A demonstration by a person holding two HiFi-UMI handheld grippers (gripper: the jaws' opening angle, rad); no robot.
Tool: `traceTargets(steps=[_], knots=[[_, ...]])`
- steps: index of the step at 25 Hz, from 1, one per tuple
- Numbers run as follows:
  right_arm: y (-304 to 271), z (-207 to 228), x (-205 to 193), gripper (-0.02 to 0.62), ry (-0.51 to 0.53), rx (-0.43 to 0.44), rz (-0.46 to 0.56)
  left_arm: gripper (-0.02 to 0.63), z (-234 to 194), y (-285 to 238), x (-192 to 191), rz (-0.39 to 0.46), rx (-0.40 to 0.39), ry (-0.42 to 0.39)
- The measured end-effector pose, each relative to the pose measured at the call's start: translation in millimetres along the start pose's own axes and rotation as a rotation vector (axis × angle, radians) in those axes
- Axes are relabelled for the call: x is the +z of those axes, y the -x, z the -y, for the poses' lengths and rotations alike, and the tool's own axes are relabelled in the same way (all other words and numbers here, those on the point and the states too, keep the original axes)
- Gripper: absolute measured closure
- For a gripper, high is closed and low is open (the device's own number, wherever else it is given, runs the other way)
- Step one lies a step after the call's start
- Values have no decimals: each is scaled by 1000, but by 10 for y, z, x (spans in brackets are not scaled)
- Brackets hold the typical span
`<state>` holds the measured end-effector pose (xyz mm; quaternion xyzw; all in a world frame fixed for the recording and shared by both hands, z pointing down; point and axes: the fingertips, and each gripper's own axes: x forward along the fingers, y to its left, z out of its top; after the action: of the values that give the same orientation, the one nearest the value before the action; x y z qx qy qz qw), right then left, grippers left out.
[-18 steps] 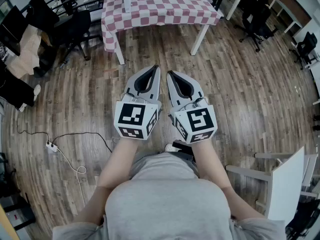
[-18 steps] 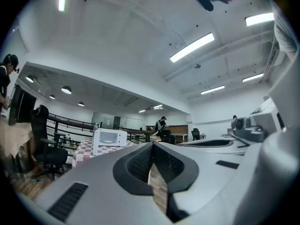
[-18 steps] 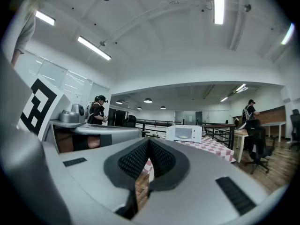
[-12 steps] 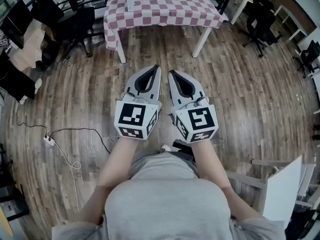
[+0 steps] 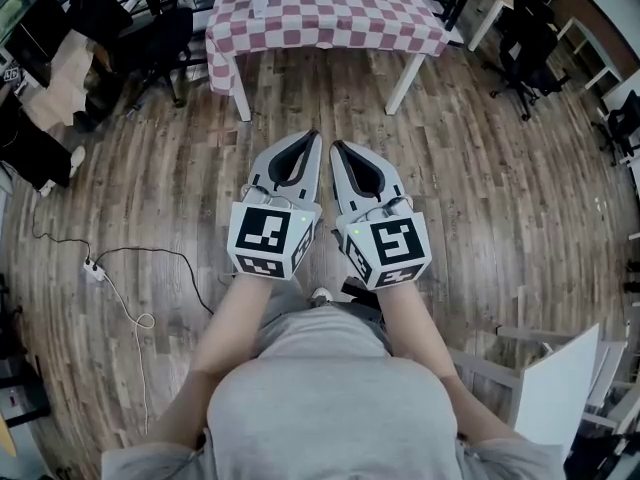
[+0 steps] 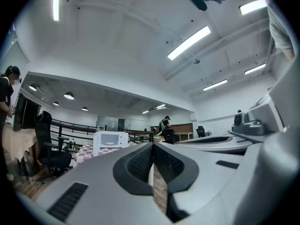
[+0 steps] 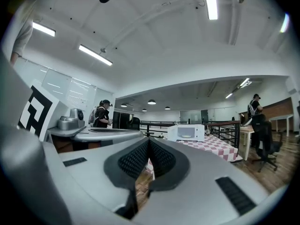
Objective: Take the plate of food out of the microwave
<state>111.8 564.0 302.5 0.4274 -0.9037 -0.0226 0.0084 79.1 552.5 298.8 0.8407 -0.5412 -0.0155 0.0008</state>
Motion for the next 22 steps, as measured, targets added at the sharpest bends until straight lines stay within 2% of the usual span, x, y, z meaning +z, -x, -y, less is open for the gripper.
traceTargets(steps=[8, 22], knots=[[-306, 85, -78, 571, -13, -8, -12, 604, -236, -227, -47, -5, -4, 3], [-1295, 330, -99, 571, -41, -39, -19, 604, -1047, -885, -47, -7, -24, 12]])
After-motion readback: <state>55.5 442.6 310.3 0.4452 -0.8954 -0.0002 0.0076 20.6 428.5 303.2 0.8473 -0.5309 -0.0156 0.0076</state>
